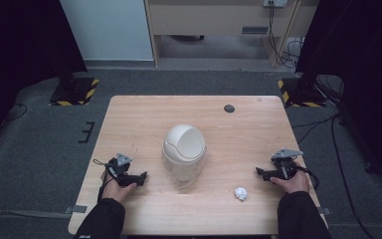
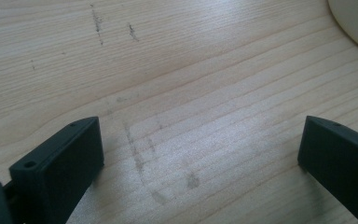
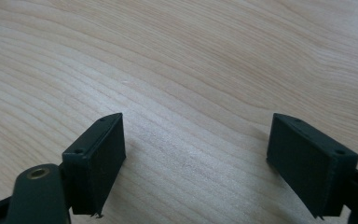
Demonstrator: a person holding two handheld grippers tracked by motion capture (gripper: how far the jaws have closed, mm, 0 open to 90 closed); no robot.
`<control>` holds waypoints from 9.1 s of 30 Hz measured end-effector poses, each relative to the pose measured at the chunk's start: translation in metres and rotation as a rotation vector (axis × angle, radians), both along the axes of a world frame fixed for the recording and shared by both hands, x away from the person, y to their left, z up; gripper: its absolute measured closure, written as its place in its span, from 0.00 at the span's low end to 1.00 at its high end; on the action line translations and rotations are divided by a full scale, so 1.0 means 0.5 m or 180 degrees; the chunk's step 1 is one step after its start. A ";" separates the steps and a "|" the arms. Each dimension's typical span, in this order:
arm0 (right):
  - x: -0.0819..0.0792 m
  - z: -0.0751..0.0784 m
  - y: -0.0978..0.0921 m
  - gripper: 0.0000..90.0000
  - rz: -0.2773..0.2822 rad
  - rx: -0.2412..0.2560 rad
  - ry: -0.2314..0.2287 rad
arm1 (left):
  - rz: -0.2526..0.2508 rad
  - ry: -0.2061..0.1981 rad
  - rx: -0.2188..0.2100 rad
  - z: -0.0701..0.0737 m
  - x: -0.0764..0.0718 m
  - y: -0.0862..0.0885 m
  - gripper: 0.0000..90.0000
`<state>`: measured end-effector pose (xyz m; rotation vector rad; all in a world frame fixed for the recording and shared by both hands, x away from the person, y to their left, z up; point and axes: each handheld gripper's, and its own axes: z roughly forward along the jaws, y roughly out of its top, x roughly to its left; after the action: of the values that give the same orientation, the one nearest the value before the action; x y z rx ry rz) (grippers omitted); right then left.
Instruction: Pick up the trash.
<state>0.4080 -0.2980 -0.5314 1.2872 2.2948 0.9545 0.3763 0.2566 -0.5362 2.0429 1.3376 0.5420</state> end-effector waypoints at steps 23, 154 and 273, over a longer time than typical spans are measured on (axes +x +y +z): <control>-0.006 0.086 0.004 0.23 -0.0114 0.0537 -0.0518 | 0.0007 -0.0003 0.0005 0.000 0.000 -0.001 0.00; 0.077 0.207 0.406 0.31 0.1109 0.0484 -0.0572 | 0.0002 -0.0002 0.0000 0.000 0.001 -0.001 0.00; -0.127 0.041 0.163 0.67 0.1240 -0.0224 0.0567 | 0.0002 -0.0002 0.0002 0.000 0.000 -0.001 0.00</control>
<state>0.3446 -0.2163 -0.5110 0.9470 2.7577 0.8939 0.3764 0.2560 -0.5363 2.0428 1.3378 0.5435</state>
